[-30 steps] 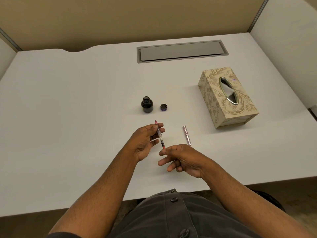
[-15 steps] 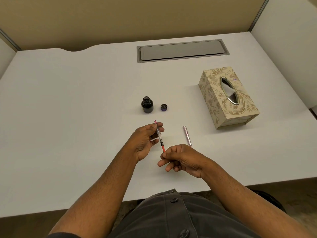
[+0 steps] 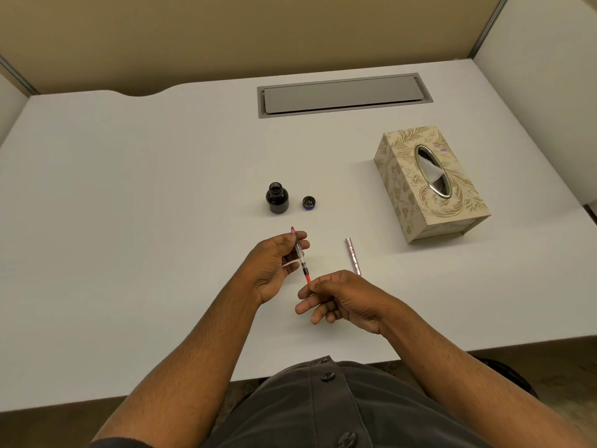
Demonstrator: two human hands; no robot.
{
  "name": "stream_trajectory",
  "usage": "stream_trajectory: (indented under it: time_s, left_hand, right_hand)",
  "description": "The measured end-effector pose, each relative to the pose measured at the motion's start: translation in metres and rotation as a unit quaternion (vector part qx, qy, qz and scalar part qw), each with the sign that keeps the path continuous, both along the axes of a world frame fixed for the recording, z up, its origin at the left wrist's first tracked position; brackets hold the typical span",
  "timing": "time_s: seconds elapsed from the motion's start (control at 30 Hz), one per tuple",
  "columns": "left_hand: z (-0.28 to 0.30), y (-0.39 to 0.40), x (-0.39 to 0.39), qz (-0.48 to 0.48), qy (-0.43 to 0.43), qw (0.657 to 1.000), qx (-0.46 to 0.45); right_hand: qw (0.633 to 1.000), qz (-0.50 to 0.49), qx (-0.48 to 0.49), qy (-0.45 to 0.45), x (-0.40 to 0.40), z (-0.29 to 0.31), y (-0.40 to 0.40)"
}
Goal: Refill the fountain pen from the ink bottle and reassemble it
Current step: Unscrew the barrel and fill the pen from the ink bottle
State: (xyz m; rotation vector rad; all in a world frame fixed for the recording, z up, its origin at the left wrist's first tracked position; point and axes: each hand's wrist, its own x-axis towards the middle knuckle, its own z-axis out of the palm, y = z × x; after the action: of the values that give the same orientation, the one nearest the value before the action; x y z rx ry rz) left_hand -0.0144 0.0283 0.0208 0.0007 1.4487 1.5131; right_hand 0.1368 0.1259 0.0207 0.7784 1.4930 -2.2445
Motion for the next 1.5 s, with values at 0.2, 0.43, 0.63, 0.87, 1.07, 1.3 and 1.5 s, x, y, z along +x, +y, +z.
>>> stream_trajectory:
  time_s: [0.2, 0.43, 0.63, 0.87, 1.07, 1.3, 1.5]
  left_hand:
    - [0.0004, 0.0007, -0.0002, 0.0, -0.003, 1.0, -0.003]
    - [0.001, 0.0007, 0.0012, 0.002, -0.003, 1.0, -0.007]
    - [0.0018, -0.0004, 0.0005, 0.0, -0.001, 1.0, -0.005]
    - [0.0006, -0.0002, 0.0021, -0.002, 0.001, 1.0, -0.006]
    - [0.001, -0.0003, 0.0021, -0.005, 0.003, 1.0, -0.003]
    - [0.0023, -0.0014, 0.0014, -0.007, 0.004, 1.0, 0.003]
    - [0.0033, -0.0004, 0.0037, -0.011, 0.004, 1.0, 0.001]
  right_hand:
    - [1.0, 0.0, 0.019, -0.01, -0.0019, -0.0011, 0.0]
    - [0.999, -0.007, 0.032, -0.026, -0.0033, 0.0011, -0.002]
    - [0.999, 0.009, -0.023, -0.024, -0.0004, 0.0012, 0.0004]
    - [1.0, -0.003, 0.023, -0.015, 0.0007, 0.004, -0.0017]
    - [0.999, -0.017, 0.042, -0.021, -0.0004, 0.0039, -0.0056]
    - [1.0, -0.013, -0.01, -0.021, 0.0024, 0.0032, -0.002]
    - [0.999, -0.015, 0.023, -0.019, 0.003, 0.0036, -0.0031]
